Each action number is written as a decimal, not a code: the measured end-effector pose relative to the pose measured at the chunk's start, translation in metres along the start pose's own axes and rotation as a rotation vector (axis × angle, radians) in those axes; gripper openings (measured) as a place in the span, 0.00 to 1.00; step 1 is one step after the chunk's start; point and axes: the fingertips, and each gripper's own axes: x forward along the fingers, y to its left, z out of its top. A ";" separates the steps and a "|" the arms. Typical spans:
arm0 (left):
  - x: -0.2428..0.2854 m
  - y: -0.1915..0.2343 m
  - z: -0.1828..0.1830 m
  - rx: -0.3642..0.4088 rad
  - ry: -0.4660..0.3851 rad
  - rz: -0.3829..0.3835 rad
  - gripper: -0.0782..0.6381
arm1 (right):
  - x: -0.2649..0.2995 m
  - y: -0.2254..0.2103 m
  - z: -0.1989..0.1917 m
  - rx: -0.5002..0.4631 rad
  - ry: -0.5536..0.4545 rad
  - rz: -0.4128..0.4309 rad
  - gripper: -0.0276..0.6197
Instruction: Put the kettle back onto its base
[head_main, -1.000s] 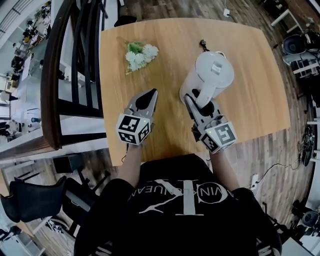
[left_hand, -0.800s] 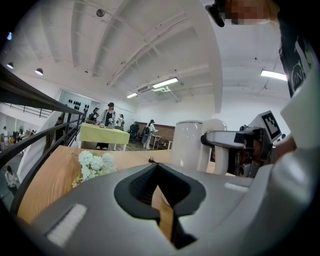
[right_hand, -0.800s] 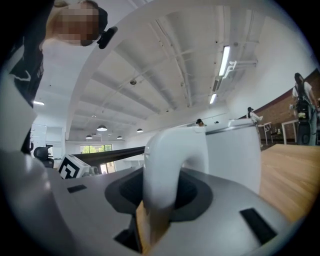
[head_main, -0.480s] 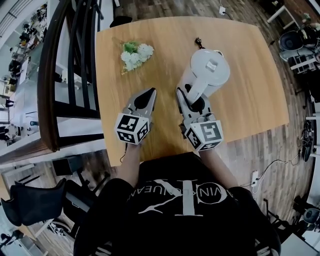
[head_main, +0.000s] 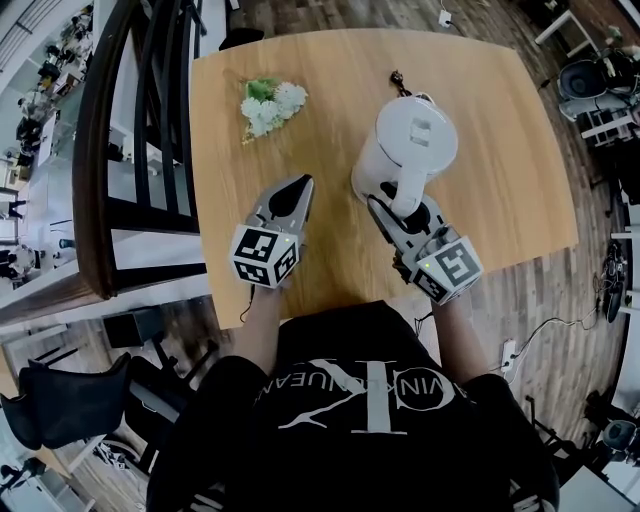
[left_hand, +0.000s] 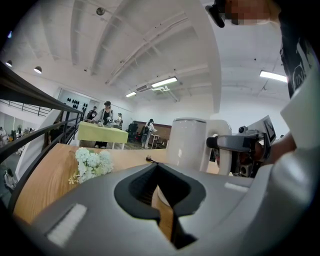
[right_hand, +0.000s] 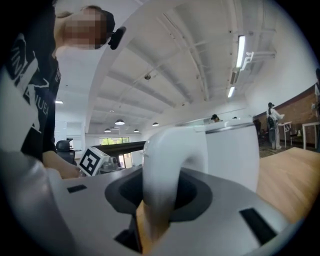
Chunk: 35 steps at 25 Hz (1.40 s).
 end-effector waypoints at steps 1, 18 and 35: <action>0.000 0.000 0.000 0.000 0.000 -0.001 0.11 | -0.003 0.000 0.000 -0.002 0.007 0.029 0.23; -0.010 -0.007 -0.007 -0.006 0.011 0.007 0.11 | -0.023 -0.002 -0.021 -0.042 0.106 0.197 0.23; -0.026 -0.010 -0.005 0.009 0.012 0.009 0.11 | -0.029 0.009 -0.028 -0.049 0.165 0.354 0.26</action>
